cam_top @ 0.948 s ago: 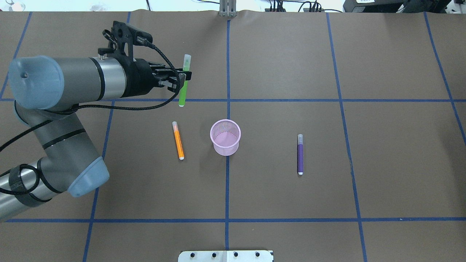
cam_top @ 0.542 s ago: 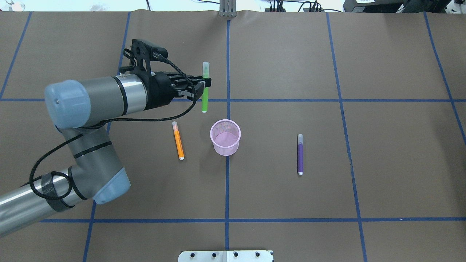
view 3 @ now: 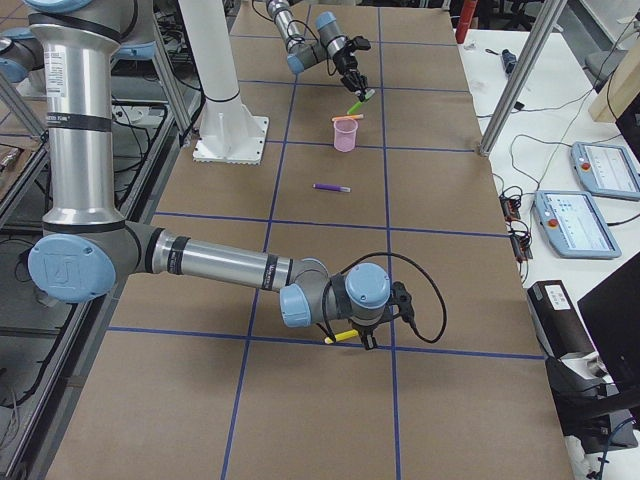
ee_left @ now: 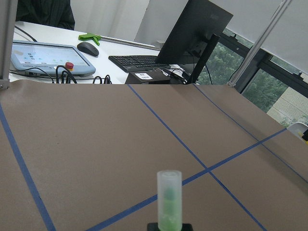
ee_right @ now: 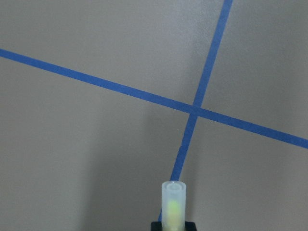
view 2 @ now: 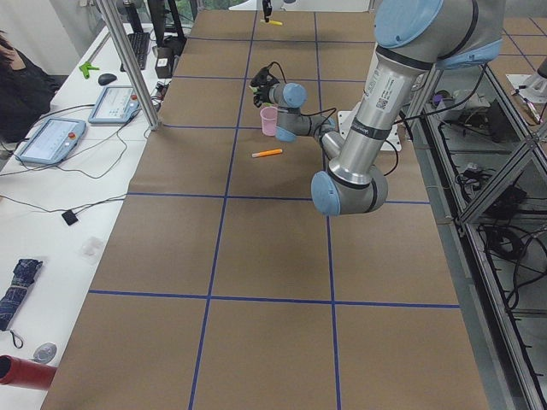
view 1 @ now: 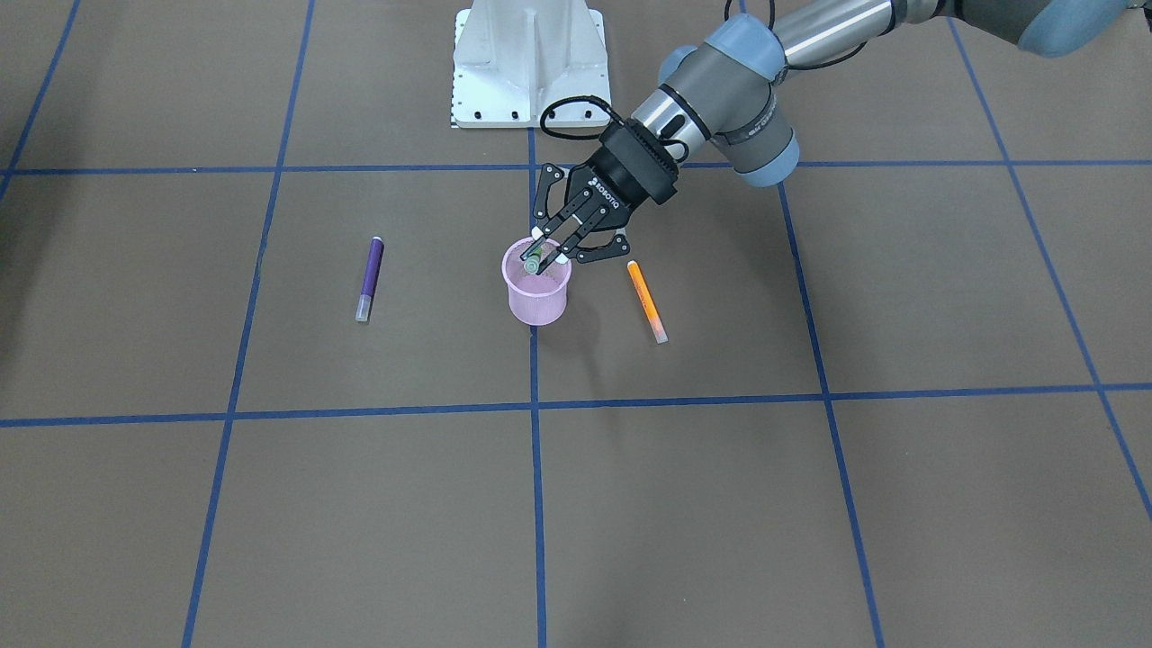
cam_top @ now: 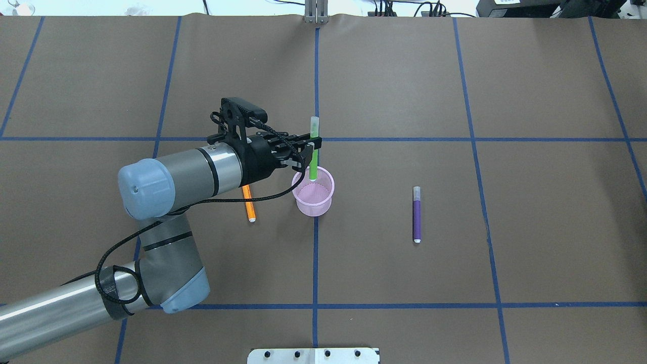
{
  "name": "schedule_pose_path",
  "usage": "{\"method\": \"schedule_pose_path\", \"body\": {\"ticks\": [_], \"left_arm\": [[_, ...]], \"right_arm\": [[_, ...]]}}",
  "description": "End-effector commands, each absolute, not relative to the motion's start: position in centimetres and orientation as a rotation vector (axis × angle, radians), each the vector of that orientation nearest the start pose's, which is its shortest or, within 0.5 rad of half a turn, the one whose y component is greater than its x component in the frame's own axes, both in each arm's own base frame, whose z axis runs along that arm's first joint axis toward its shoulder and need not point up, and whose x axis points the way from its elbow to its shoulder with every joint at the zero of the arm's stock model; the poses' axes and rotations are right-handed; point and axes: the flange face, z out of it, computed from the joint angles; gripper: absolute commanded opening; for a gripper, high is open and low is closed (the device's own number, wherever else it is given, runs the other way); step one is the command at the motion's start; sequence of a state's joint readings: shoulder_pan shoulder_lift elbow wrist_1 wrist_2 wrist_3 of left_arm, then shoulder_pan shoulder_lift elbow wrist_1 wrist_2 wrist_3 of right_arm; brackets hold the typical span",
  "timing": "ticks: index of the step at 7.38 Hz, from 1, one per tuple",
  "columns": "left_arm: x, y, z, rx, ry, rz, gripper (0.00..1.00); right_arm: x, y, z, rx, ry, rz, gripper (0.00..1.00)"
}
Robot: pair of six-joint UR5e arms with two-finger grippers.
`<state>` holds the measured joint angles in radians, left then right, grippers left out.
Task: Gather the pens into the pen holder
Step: 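Carry the green marker over the pink cup with the left gripper, then lower the green marker into the cup and open the left gripper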
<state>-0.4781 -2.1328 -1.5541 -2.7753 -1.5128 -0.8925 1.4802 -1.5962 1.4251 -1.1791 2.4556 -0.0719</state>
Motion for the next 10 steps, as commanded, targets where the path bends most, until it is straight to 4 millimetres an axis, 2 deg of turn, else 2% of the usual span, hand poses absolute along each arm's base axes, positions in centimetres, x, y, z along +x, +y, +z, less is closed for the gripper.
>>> {"method": "schedule_pose_path", "body": {"ticks": [1,2,6,7,8,9,10], "left_arm": [[52.0,-42.0,21.6,0.977,1.418,0.106,0.0],[52.6,-42.2,22.5,0.968,1.409,0.107,0.0],[54.3,-41.0,23.7,0.951,1.393,0.111,0.01],[54.7,-40.6,23.9,0.944,1.394,0.114,0.17],[54.6,-40.6,23.5,0.945,1.401,0.111,0.38],[54.6,-40.5,23.3,0.946,1.406,0.109,0.64],[54.4,-40.4,23.0,0.949,1.413,0.11,0.75]], "right_arm": [[1.1,-49.0,69.3,0.2,-0.893,-0.252,0.0],[1.1,-49.0,69.2,0.201,-0.894,-0.251,0.0],[1.1,-49.3,68.3,0.217,-0.897,-0.259,0.0],[1.1,-49.3,68.1,0.221,-0.897,-0.261,0.0],[1.1,-49.5,67.9,0.224,-0.897,-0.262,0.0],[1.1,-49.6,67.8,0.227,-0.897,-0.264,0.0],[1.1,-49.6,67.6,0.23,-0.898,-0.265,0.0]]}}
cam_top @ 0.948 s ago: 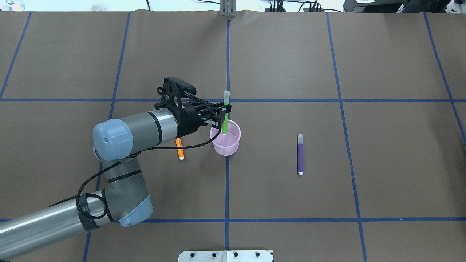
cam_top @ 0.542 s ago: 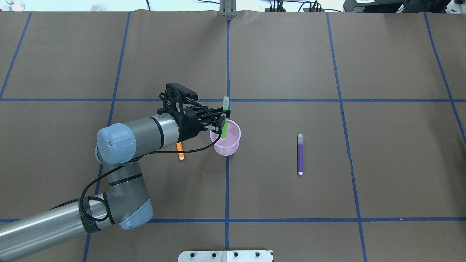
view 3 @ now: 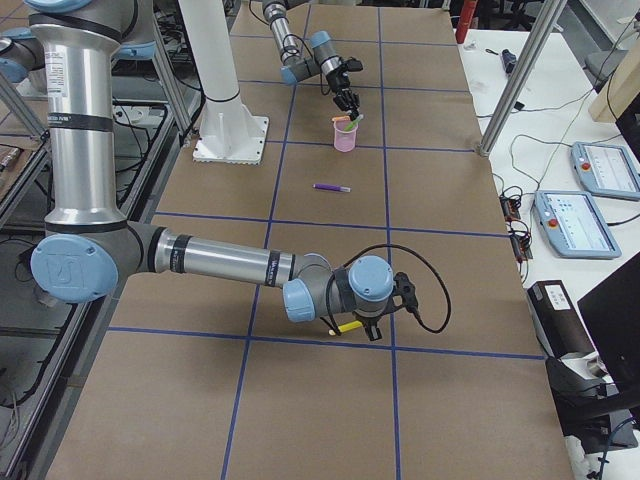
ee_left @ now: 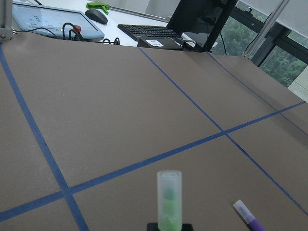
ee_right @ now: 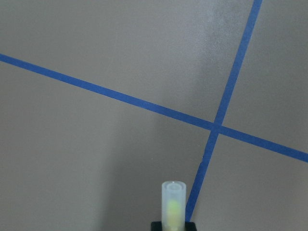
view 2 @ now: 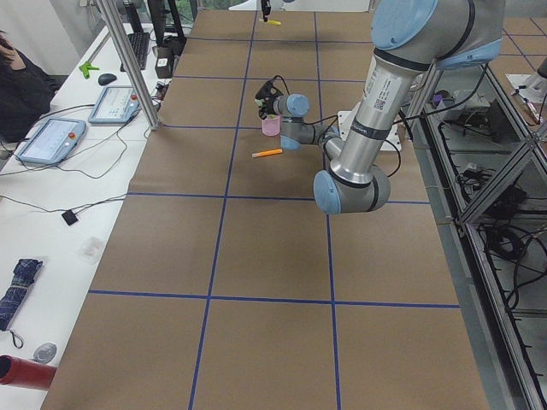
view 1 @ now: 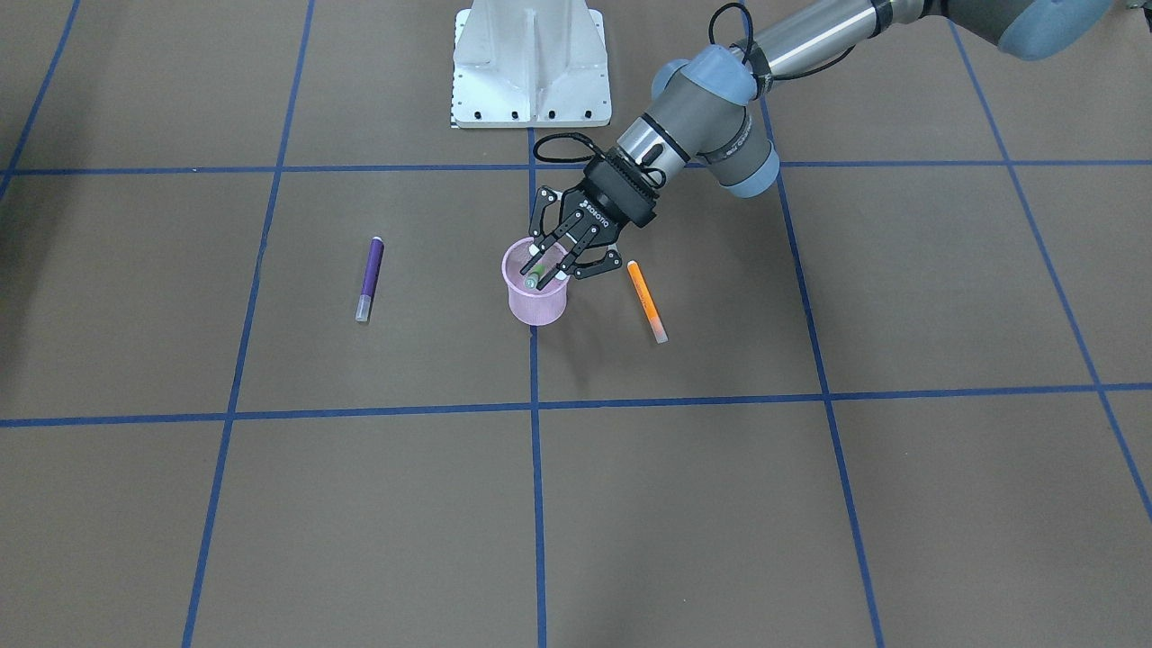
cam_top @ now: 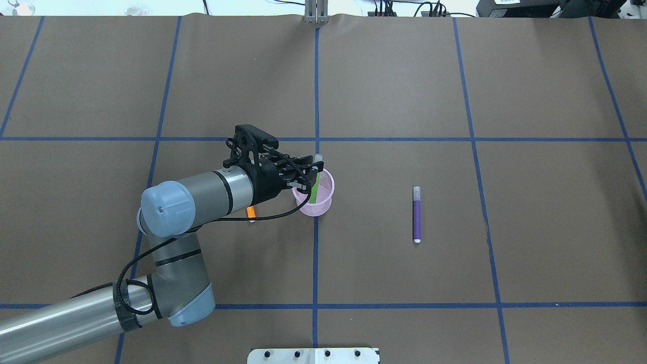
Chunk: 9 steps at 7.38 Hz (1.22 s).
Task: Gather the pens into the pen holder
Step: 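Lower the green marker into the cup and open the left gripper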
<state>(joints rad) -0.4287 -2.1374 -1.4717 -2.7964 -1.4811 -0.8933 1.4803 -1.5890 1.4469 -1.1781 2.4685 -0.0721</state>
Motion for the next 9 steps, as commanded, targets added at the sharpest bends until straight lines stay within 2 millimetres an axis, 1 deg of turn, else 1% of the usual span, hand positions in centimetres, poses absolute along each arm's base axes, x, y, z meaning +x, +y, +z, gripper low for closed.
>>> {"method": "schedule_pose_path", "body": {"ticks": [1,2,3,4,5,6,7,8,9], "left_arm": [[54.3,-40.4,22.9,0.948,1.415,0.108,0.85],[53.8,-40.1,21.0,0.962,1.451,0.103,0.85],[53.3,-40.4,20.4,0.968,1.457,0.095,0.85],[52.3,-41.8,20.4,0.956,1.455,0.057,0.85],[51.0,-43.7,20.7,0.936,1.443,0.032,0.85],[49.8,-45.8,21.2,0.871,1.417,0.019,0.85],[48.6,-48.0,21.7,0.771,1.368,0.013,0.85],[46.8,-49.7,21.4,0.68,1.304,-0.048,0.85],[44.9,-50.7,20.8,0.595,1.212,-0.063,0.85]], "right_arm": [[1.1,-49.8,66.4,0.253,-0.896,-0.274,0.0],[1.1,-50.1,64.5,0.29,-0.89,-0.29,0.0],[1.1,-50.4,61.2,0.325,-0.895,-0.265,0.0],[1.1,-50.5,58.4,0.338,-0.904,-0.21,0.0],[1.1,-50.6,56.0,0.378,-0.906,-0.222,0.0],[1.1,-50.9,54.0,0.41,-0.908,-0.229,0.0],[1.0,-51.5,51.4,0.449,-0.912,-0.234,0.0],[1.1,-51.4,49.0,0.503,-0.91,-0.258,0.0],[1.0,-51.6,47.7,0.581,-0.908,-0.292,0.0]]}}
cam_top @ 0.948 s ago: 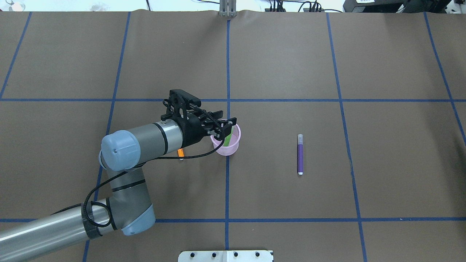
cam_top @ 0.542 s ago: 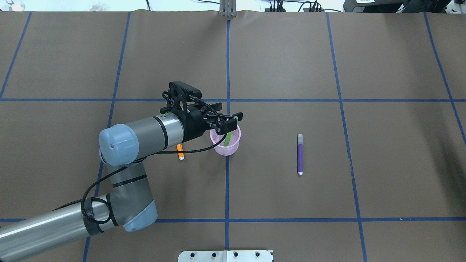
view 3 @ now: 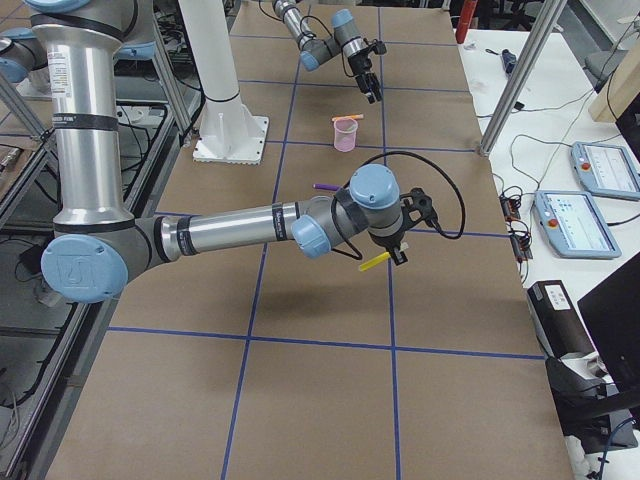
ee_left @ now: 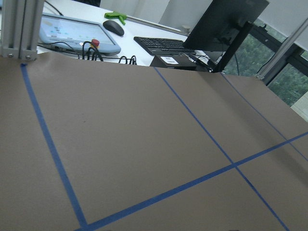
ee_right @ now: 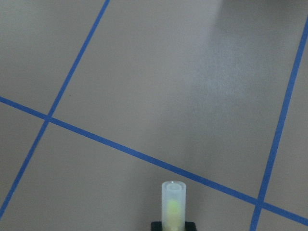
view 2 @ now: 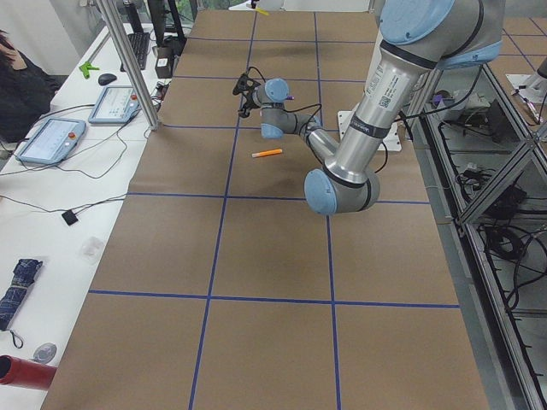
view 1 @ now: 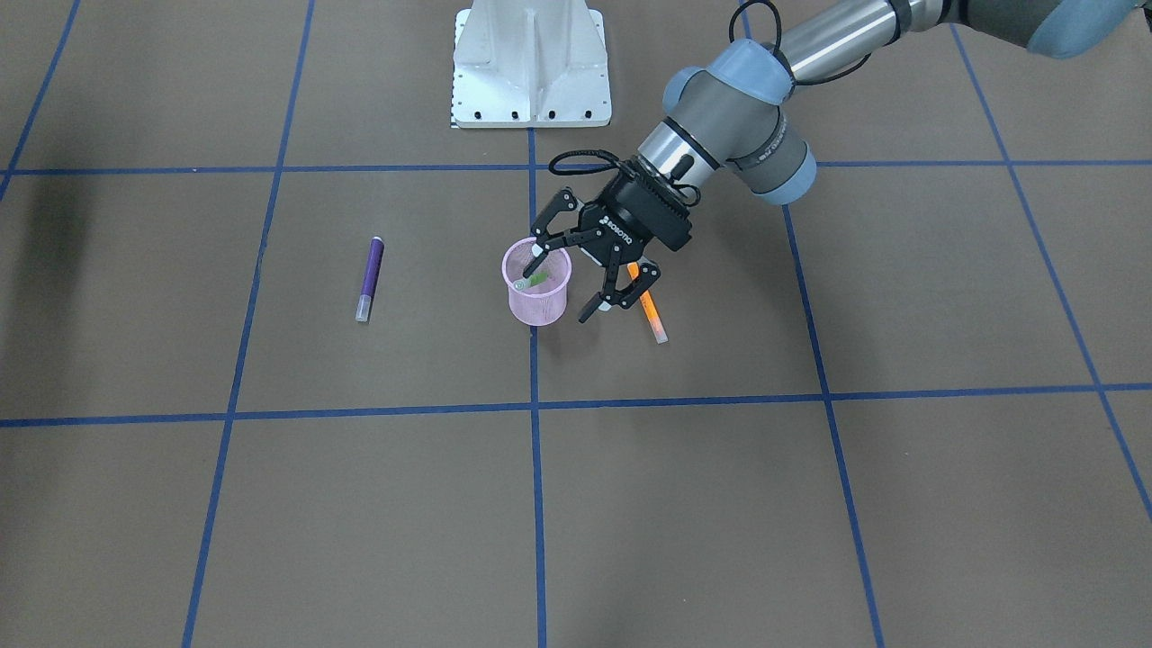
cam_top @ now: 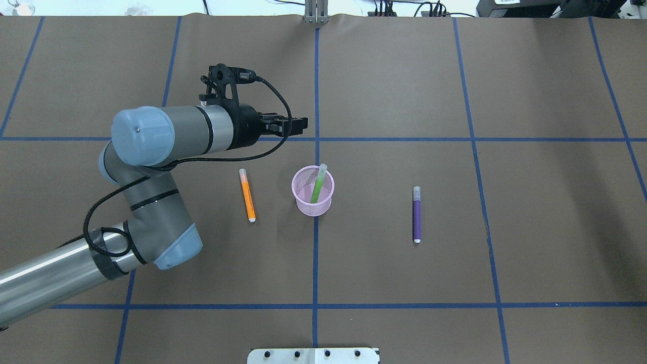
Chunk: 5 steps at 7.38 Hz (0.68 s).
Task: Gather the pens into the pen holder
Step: 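Move the left gripper to the orange marker while the right arm enters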
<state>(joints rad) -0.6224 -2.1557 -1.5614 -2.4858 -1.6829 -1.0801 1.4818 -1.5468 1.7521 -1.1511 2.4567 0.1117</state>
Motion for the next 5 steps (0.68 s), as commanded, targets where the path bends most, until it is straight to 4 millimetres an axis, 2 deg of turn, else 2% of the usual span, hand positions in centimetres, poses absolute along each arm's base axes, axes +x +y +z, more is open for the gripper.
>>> {"method": "schedule_pose_path", "body": {"ticks": [1,2,3,4,5], "left_arm": [[42.9,-51.8,20.8,0.509,1.139,-0.073,0.85],[41.1,-52.4,20.6,0.436,1.121,-0.067,0.85],[40.4,-52.8,21.0,0.379,1.076,-0.084,0.92],[40.7,-52.9,22.0,0.277,0.951,-0.119,0.98],[41.0,-53.2,21.0,0.221,0.873,-0.132,0.98]], "right_arm": [[0.9,-52.2,46.2,0.634,-0.921,-0.287,0.0],[0.5,-53.0,43.8,0.682,-0.944,-0.273,0.0],[-0.6,-53.7,41.8,0.708,-0.967,-0.283,0.0],[-1.9,-54.0,40.3,0.707,-1.004,-0.262,0.0],[-4.2,-53.9,38.8,0.741,-1.047,-0.274,0.0]]}}
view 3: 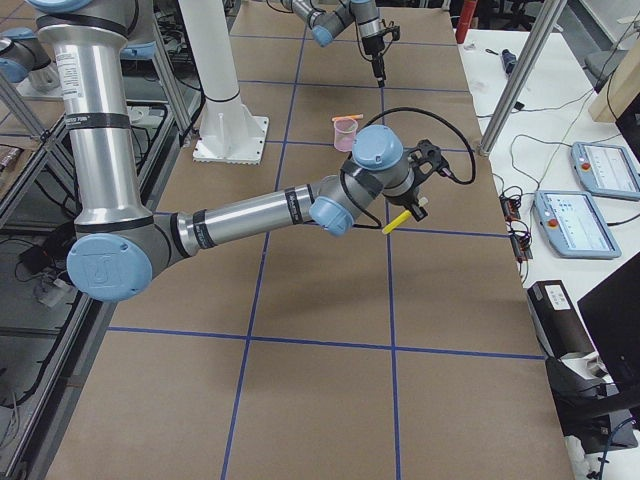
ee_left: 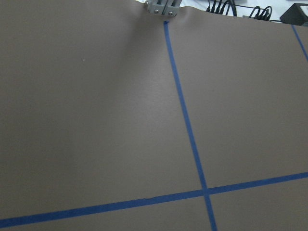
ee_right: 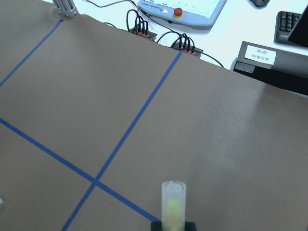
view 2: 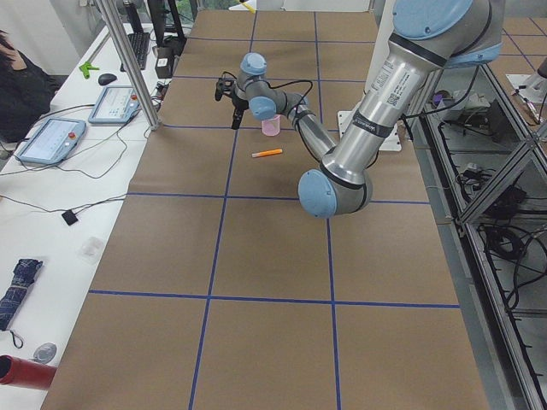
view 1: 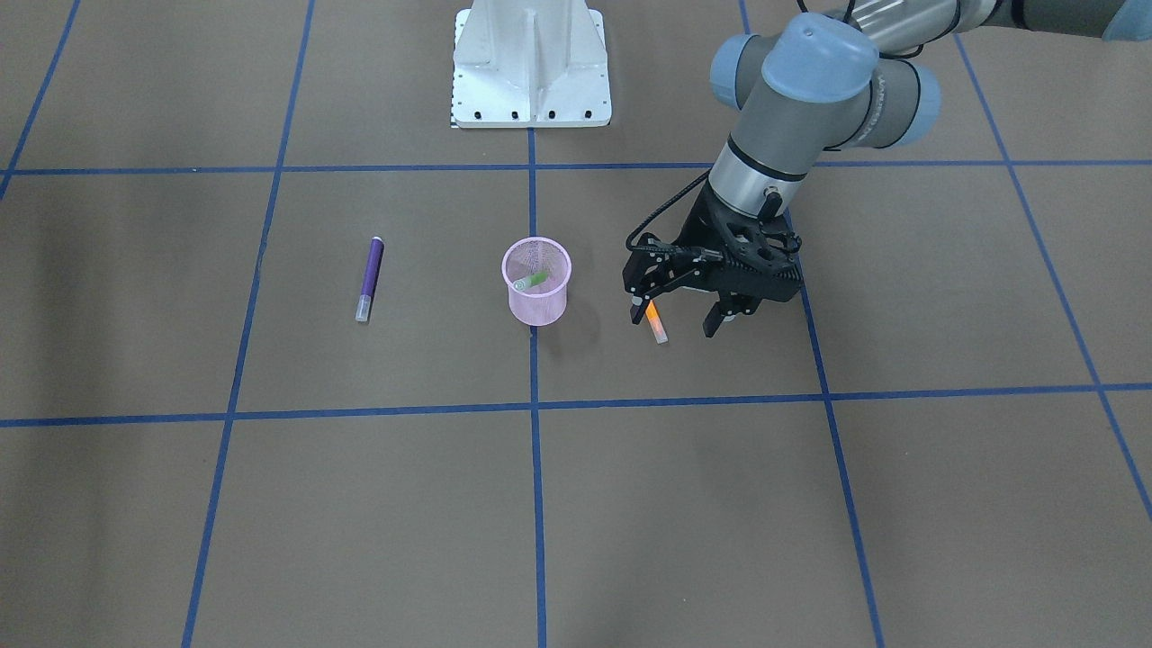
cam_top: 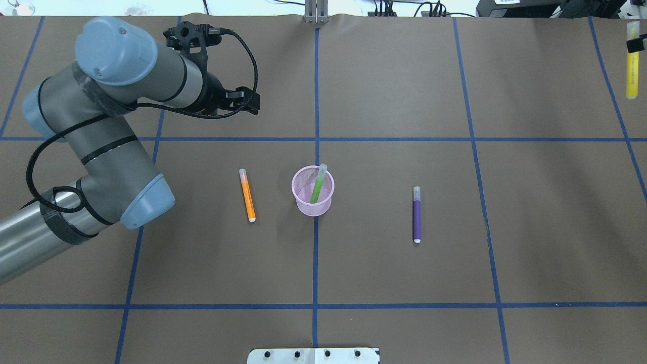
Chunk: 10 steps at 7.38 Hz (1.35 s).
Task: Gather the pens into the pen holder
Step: 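Move the left gripper to the orange marker while the right arm enters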
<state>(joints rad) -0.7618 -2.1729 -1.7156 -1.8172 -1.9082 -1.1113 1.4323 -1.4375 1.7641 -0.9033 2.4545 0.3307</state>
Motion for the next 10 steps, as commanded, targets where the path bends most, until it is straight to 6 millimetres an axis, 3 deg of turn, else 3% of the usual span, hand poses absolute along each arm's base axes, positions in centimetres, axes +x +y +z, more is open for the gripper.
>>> {"method": "schedule_pose_path", "body": {"ticks": [1,3,5,6,8,10], "left_arm": [[41.1,-53.2,21.7,0.178,0.82,-0.145,0.98],[41.6,-53.2,23.1,0.13,0.764,-0.154,0.99],[43.8,-52.4,24.9,0.033,0.731,-0.134,0.99],[45.1,-52.2,26.3,-0.081,0.749,-0.115,0.99],[48.1,-52.3,26.5,-0.14,0.744,-0.1,0.99],[50.1,-51.8,27.1,-0.15,0.758,-0.114,0.98]], "right_arm": [[-6.7,-53.4,37.6,0.782,-1.08,-0.227,0.0],[-13.5,-52.0,36.2,0.865,-1.15,-0.159,0.0],[-19.4,-50.5,33.4,0.893,-1.251,-0.099,0.0],[-21.6,-50.2,32.1,0.92,-1.27,-0.074,0.0],[-26.2,-48.7,29.5,0.978,-1.291,-0.059,0.0],[-29.1,-47.2,28.6,0.997,-1.297,-0.046,0.0]]}}
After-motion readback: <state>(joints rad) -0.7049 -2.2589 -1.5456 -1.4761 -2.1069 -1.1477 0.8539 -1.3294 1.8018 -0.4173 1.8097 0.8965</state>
